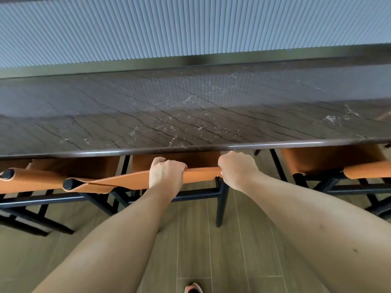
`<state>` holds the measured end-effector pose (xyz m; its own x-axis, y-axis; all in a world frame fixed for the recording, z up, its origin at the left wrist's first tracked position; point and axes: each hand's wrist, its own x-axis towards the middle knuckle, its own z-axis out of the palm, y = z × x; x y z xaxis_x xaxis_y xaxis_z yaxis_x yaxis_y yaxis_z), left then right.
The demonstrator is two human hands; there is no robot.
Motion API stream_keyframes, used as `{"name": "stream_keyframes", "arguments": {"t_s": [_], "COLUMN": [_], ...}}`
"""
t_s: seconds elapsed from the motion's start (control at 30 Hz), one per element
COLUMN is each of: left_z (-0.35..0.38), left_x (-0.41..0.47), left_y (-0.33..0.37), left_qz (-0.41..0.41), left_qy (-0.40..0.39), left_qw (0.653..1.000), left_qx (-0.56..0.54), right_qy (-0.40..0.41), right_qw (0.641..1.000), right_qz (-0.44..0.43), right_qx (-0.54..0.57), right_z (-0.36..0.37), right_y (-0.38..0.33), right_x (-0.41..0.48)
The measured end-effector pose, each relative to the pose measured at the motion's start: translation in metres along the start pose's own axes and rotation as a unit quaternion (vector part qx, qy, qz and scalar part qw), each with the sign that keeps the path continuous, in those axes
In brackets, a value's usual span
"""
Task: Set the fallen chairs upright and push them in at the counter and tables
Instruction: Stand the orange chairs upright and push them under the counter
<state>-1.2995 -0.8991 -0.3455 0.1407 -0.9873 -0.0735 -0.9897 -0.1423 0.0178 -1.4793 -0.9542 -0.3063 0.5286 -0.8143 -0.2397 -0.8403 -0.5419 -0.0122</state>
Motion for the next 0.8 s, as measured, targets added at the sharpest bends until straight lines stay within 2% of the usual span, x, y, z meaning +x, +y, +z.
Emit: {"name": "stream_keyframes", "arguments": {"t_s": [0.13,0.47,0.7,0.8], "left_z": [0.005,0.009,0.001,-0.007], "left_x": [0.002,0.015,0.012,0.014], "left_y": [0.011,0.032,0.039,0.051], "left_qz": [0.013,0.039,-0.002,0.027], "left_qy": [0.035,0.064,0.025,-0.027], "left_qw": [0.999,0.997,1.0,0.997], "left_qx": [0.038,0.036,-0.003,-0.062], "right_qy": [-0.003,0.017,0.032,0.033], "right_qw": [1.0,1.0,0.999,0.995], "right_qz": [0.002,0.012,0.024,0.045], "right_qx": [0.008,0.004,0.023,0.083], "right_z": [0.001,0.007,0.009,0.007], "right_y": [0.01,0.032,0.032,0.037], "right_x": [-0.005,-0.009,-0.016,-0.021]}}
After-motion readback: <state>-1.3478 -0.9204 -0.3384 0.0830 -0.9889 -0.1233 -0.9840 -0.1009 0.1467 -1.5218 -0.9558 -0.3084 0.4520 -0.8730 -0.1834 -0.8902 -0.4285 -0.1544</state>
